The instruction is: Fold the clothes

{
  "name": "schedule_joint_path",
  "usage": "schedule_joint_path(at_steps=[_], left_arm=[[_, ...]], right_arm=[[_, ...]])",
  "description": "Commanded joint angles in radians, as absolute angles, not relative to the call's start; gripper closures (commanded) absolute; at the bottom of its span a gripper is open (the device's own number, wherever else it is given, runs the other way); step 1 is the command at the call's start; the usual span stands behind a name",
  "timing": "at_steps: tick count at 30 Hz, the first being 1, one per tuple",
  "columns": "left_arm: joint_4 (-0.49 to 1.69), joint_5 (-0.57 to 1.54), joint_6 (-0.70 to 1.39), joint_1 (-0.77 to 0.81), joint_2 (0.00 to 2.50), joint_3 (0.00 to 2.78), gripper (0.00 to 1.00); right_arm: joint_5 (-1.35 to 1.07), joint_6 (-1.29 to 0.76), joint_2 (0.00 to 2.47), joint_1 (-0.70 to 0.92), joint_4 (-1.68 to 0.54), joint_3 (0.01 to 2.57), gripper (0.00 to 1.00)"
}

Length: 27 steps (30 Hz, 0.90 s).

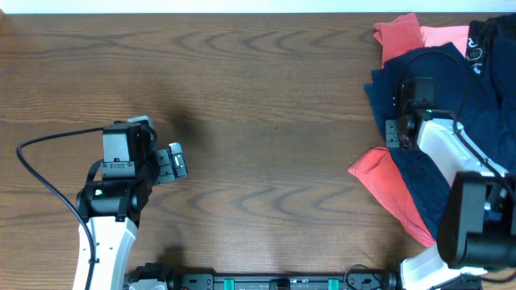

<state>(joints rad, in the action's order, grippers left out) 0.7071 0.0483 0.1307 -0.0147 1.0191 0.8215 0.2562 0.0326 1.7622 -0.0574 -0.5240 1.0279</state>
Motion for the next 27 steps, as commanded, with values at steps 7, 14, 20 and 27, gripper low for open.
schedule_joint_path(at_steps=[7,14,20,27], left_arm=[[0.709,0.041,0.135,-0.012,1.025,0.839,0.02],[0.702,0.041,0.135,-0.012,1.025,0.839,0.02],[0.702,0.041,0.135,-0.012,1.025,0.839,0.02],[0.702,0.041,0.135,-0.012,1.025,0.839,0.02]], right_arm=[[0.318,-0.033,1.811,-0.066,-0.490,1.040,0.95],[0.307,-0.033,1.682,-0.066,-0.569,1.104,0.99],[0.275,-0.032,1.544,-0.066,-0.636,1.158,0.91],[0.171,-0.033,1.552,-0.064,-0.693,1.143,0.99]])
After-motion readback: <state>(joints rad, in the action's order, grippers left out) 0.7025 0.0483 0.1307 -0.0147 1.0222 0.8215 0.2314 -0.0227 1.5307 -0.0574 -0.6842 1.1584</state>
